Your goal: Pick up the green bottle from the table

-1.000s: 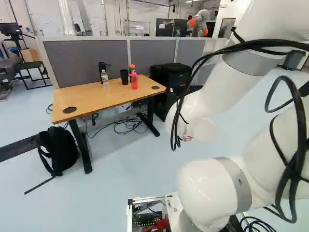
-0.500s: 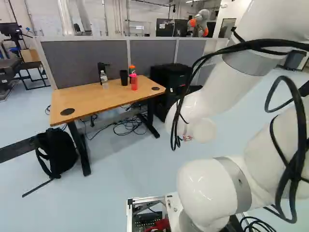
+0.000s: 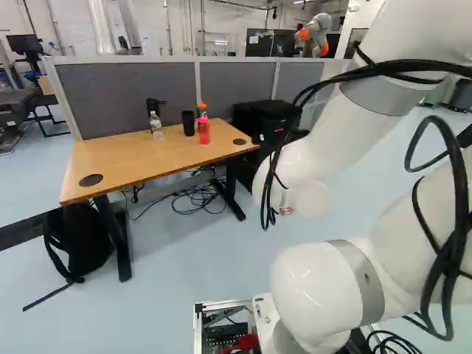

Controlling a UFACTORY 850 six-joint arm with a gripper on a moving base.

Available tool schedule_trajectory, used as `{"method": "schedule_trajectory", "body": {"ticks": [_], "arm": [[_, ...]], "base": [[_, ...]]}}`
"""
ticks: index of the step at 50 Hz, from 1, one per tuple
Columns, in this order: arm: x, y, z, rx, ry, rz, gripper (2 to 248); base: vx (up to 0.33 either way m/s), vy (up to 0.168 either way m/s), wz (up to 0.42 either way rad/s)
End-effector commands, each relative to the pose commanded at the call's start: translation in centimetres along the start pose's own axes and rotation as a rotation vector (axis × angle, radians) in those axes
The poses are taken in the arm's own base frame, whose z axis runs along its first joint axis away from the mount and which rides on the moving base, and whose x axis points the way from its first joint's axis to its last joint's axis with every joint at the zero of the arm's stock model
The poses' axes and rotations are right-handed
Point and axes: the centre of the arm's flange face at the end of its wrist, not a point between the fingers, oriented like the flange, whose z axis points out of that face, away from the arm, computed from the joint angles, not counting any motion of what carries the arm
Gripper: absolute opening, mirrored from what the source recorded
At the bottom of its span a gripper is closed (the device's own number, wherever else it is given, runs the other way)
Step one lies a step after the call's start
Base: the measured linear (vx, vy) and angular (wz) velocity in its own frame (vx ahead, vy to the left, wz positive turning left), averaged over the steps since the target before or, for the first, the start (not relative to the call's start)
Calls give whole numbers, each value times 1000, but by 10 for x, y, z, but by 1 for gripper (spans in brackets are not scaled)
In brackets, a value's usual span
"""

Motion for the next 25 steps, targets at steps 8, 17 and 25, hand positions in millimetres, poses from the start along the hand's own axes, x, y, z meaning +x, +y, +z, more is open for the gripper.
{"method": "schedule_trajectory", "body": {"ticks": [8,17,25], "arm": [[0,0,0,0,0,0,247],[0,0,0,0,0,0,247],[0,0,0,0,0,0,247]], "base": [[192,-49,224],[181,-68,230],[171,-95,212]]}}
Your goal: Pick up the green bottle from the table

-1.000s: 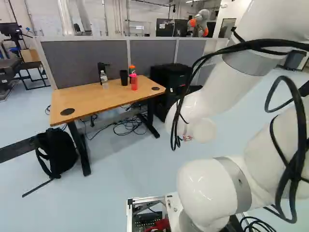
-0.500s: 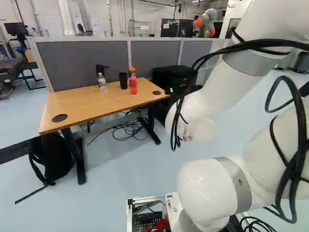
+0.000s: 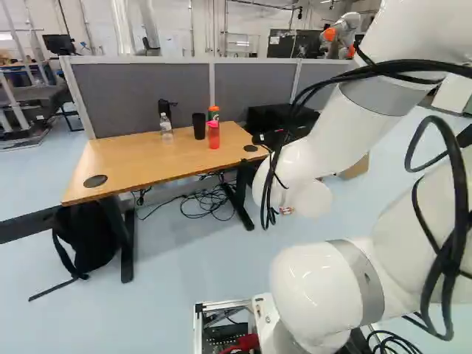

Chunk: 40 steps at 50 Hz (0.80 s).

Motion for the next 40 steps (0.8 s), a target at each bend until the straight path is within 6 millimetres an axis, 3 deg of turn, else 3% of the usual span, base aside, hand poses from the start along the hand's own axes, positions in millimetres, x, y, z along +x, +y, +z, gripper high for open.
{"method": "schedule_trajectory", "body": {"ticks": [40], "arm": [[0,0,0,0,0,0,247]], "base": [[157,-82,250]]}}
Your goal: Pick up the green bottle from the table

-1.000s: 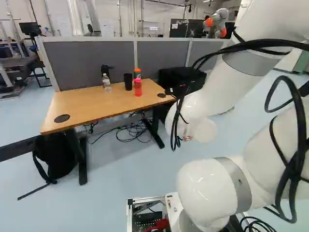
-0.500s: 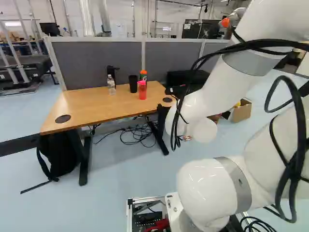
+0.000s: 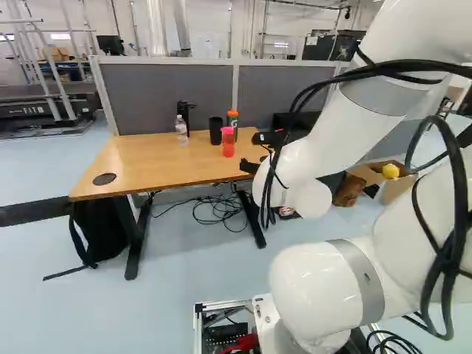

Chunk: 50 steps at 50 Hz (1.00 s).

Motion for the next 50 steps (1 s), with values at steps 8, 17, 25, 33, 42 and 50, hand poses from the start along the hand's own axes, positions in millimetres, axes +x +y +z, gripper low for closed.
{"method": "schedule_trajectory", "body": {"ticks": [8,17,25,33,42,50], "arm": [[0,0,0,0,0,0,247],[0,0,0,0,0,0,247],[0,0,0,0,0,0,247],[0,0,0,0,0,0,247],[0,0,0,0,0,0,247],[2,2,3,-6,-2,2,247]], "base": [[135,-74,298],[151,-136,157],[144,-166,10],[130,-143,0],[104,-102,-2],[52,-46,-1]]}}
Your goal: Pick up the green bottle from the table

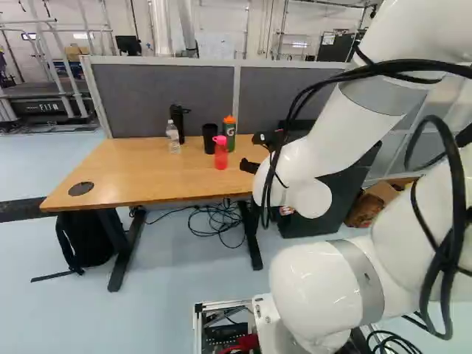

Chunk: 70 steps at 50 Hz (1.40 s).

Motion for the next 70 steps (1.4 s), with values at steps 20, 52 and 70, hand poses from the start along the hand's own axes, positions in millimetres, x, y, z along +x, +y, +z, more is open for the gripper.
{"method": "schedule_trajectory", "body": {"ticks": [20,52,70], "arm": [[10,8,21,-26,-9,9,247],[35,27,82,-48,-19,4,247],[48,34,117,-6,-18,-41,247]], "base": [[-1,0,0],[0,0,0],[0,0,0]]}}
